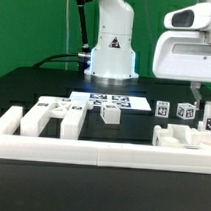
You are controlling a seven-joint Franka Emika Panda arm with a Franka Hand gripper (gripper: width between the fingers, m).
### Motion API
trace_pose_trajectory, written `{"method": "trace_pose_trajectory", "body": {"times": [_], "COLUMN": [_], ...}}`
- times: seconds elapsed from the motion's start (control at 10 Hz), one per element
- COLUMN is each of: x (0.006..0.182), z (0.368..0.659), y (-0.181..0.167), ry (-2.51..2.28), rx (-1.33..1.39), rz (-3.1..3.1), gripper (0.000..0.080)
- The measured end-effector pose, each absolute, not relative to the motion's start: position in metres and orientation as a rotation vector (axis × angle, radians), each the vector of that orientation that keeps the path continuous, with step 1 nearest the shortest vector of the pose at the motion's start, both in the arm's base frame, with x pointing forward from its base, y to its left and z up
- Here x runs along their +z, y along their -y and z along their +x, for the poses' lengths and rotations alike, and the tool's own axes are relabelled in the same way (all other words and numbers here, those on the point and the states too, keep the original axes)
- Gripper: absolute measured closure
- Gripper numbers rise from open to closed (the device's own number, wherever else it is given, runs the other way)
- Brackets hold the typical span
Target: Assemble chair
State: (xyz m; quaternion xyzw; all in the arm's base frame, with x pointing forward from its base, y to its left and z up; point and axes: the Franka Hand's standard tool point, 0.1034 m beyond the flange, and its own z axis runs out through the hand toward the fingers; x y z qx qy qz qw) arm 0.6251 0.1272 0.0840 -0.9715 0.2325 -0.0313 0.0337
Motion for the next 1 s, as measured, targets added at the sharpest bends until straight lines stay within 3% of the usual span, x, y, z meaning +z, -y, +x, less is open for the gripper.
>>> {"method": "trace_pose_trajectory", "body": {"times": [0.5,0.8,0.9,1.0], "x": [0.0835,0.0834,0.0834,0.0834], "z": [0.6254,0.6253,0.6253,0.6253], "y": [-0.1264,-0.127,-0.1269,-0.1271], "ry": [-1.251,-1.261,-1.206,-1.159], "rx": [-0.066,-0.063,-0.066,-0.068], "rz": [-2.784,-2.775,-2.801,-2.821], "gripper": [0.0509,0.0499,0.0281,0.0281]}}
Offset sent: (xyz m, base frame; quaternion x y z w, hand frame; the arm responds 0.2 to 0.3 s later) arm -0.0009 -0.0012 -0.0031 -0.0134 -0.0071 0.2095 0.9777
